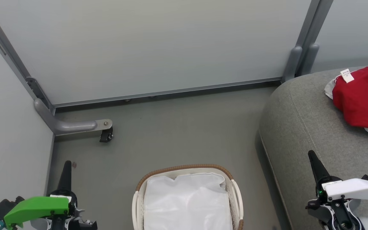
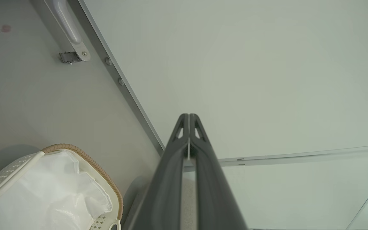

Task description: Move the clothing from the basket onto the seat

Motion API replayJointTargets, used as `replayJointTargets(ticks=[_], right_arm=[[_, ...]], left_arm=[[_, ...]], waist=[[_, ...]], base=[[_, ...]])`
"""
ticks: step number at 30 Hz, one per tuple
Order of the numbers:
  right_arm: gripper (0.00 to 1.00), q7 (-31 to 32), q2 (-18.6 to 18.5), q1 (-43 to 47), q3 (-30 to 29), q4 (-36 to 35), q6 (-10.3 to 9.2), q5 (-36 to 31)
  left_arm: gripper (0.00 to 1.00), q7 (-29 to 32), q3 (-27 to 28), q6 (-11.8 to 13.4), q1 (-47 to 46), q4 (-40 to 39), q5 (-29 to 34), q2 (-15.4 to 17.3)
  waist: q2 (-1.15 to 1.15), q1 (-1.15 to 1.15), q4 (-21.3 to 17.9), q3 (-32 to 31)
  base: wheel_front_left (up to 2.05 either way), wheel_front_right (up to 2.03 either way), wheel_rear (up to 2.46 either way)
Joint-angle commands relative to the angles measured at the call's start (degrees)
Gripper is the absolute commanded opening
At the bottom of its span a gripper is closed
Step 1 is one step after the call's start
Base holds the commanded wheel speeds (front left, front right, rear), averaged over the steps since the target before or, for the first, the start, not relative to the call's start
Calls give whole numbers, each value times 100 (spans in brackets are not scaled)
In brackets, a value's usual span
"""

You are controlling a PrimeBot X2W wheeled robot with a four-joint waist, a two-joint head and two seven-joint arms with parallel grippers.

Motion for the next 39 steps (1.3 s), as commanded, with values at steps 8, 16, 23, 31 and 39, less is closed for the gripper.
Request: replayJointTargets(ticks=[8,16,23,31,39], right_arm=[[0,123,-36,-94,-69,-100,-1,427],[0,217,-40,-100,-110,-142,-1,747],[0,290,-41,-96,-143,-173,-1,1022],[0,370,-43,-99,-180,-205,-1,1315],[0,397,-44,-98,-190,-218,-1,1403]], left_arm=[[0,112,51,-27,-158,-96,-426,47],[0,198,69,-29,-194,-136,-746,49],[0,279,83,-31,-207,-173,-1029,50],[0,365,96,-32,-247,-210,-1318,52],[0,389,101,-33,-243,-217,-1409,53]], waist=[[0,0,-18,-2],[0,0,-34,-3],[0,0,-49,-4],[0,0,-66,-6],[0,0,-74,-6]], base=[[0,0,0],[0,0,0],[0,0,0],[0,0,0],[0,0,0]])
